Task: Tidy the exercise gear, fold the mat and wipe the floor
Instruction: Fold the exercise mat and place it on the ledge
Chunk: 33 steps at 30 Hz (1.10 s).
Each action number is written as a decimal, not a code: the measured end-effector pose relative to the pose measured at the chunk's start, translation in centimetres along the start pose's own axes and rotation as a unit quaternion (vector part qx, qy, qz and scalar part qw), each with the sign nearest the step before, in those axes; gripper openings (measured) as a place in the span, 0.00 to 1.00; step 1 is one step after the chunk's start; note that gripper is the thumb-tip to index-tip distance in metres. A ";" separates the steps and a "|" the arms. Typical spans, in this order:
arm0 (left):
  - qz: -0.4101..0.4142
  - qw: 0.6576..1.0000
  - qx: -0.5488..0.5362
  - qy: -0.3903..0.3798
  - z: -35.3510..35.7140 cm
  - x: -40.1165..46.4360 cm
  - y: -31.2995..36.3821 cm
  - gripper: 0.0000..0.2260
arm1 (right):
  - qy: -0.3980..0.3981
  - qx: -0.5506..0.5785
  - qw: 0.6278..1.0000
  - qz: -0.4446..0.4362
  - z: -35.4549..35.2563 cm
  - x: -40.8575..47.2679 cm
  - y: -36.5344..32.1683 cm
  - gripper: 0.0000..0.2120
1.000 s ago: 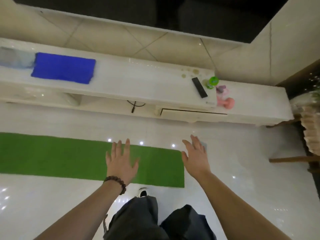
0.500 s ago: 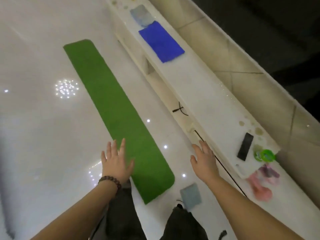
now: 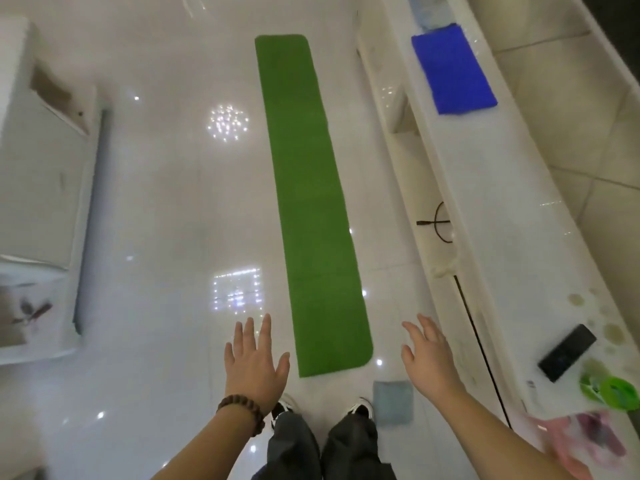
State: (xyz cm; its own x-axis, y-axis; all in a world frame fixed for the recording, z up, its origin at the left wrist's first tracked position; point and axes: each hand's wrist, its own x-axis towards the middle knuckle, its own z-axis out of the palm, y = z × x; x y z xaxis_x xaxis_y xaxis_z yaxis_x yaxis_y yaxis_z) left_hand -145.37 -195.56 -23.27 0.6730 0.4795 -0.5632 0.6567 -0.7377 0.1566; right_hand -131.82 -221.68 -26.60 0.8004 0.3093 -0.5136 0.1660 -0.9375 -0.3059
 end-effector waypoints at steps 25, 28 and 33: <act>0.010 1.000 -0.001 0.013 38.0 40.8 -9.9 0.31 | 0.001 -0.172 0.977 -0.123 35.0 37.7 13.6 0.23; 0.022 1.000 -0.011 0.015 40.7 44.3 -9.6 0.30 | 0.012 -0.153 0.981 -0.116 36.7 41.7 14.1 0.24; 0.110 0.987 0.114 0.014 42.8 49.1 -9.5 0.39 | -0.029 -0.083 0.990 -0.107 39.9 45.4 13.2 0.29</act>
State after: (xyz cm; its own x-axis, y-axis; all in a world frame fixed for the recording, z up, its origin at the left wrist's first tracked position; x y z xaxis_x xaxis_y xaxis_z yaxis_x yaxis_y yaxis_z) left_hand -133.14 -185.32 -87.19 0.8023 0.3061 -0.5125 0.4017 -0.9119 0.0841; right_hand -116.28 -213.66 -85.95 0.7029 0.5082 -0.4976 0.4253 -0.8611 -0.2787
